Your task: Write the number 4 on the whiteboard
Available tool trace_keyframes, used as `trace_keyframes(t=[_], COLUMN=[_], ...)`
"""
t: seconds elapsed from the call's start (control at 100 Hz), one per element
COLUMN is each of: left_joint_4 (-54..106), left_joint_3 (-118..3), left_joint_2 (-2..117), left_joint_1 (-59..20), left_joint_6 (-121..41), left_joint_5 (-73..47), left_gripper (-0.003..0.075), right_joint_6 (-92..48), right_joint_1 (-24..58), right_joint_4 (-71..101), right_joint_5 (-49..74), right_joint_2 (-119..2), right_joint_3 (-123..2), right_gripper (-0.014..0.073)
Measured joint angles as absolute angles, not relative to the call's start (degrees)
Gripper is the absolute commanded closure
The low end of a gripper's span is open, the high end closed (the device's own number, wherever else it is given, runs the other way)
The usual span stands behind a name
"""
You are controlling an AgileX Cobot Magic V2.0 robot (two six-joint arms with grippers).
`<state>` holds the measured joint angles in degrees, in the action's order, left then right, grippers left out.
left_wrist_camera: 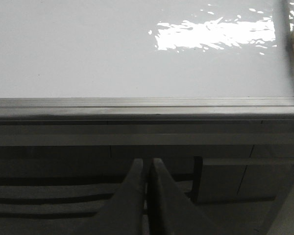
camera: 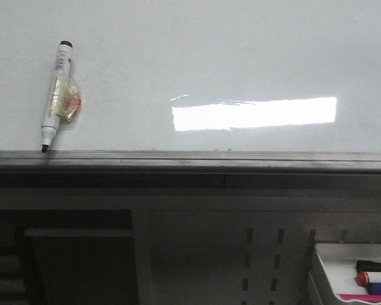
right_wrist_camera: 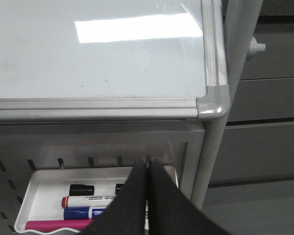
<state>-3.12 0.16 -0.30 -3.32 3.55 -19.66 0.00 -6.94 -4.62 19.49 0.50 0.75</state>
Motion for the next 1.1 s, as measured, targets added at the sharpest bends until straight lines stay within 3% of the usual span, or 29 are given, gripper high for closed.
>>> trace_keyframes(t=[0.51,1.099], left_joint_4=[-3.1,-3.9], left_joint_3=[0.2,0.2], left_joint_2=[-0.3,-0.3], left_joint_1=[-3.3,-3.3], left_joint_6=[3.6,3.6], left_joint_5=[-19.7,-18.2], left_gripper=[0.0741,0.0741], right_joint_6=[0.0,0.0], right_joint_1=[-6.9,-6.9], right_joint_4=[-4.6,-4.6], right_joint_5=[19.3,10.4], right_joint_2=[0.5,0.5], right_joint_3=[0.8,0.9], right_gripper=[0.0658,0.0658])
